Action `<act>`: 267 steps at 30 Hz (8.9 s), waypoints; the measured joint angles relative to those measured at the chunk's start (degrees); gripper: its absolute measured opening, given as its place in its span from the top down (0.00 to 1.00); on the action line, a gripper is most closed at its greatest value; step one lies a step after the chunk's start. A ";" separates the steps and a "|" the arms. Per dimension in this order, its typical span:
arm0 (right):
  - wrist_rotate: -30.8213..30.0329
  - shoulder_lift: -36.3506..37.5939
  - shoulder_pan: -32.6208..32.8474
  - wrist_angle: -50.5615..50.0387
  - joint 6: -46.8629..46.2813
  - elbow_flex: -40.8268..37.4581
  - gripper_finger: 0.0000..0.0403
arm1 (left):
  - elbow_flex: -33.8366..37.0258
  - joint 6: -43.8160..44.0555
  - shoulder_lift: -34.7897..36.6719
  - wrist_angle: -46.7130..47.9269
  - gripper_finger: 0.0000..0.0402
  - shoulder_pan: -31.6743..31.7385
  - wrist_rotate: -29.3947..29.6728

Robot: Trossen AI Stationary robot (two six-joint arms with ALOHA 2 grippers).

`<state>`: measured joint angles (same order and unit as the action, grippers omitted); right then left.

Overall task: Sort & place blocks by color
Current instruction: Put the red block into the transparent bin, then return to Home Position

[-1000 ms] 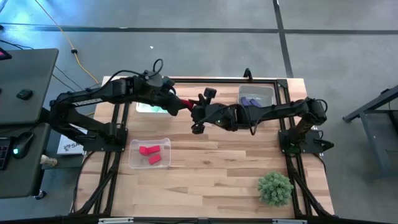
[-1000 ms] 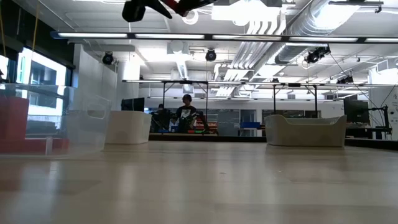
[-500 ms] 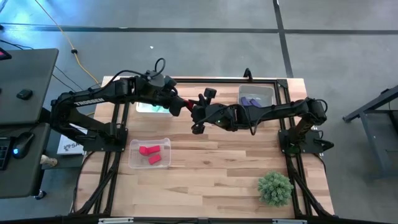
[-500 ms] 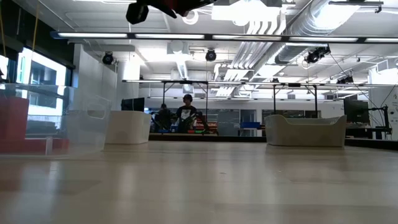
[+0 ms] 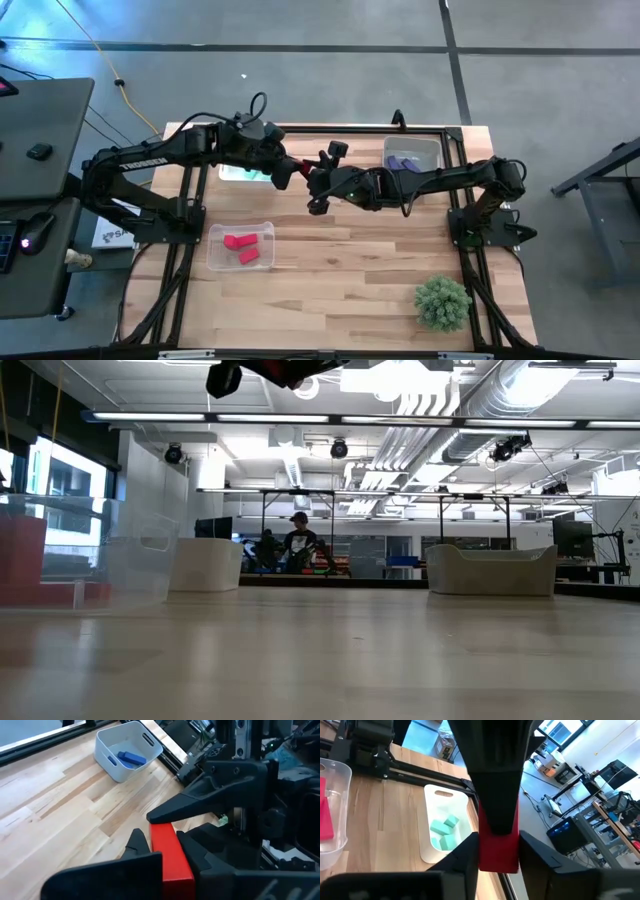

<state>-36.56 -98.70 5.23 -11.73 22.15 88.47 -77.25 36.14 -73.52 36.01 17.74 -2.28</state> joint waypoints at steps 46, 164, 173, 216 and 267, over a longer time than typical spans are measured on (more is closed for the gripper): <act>-9.81 5.97 2.69 -0.07 -18.31 -0.02 0.57 | 23.14 12.71 3.37 22.35 1.00 -25.52 4.16; 2.91 32.68 -4.17 -36.26 -35.13 -1.26 0.57 | 76.59 -18.85 62.53 -43.49 0.85 -29.42 18.53; 10.58 58.43 -3.18 -17.19 -34.59 -30.42 0.57 | 76.59 -18.82 62.53 -43.47 0.85 -29.42 18.49; 26.52 95.95 -2.84 -4.20 -40.11 -80.77 0.57 | 76.54 -30.23 62.51 -40.89 0.84 -29.40 18.56; 22.80 95.95 -2.89 -10.71 -38.63 -80.96 0.57 | 76.54 -38.31 62.53 -40.06 0.84 -29.40 18.53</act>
<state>-13.75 -2.74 2.35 -22.44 -16.47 7.51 -0.71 -2.17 -10.98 -4.06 -11.66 16.25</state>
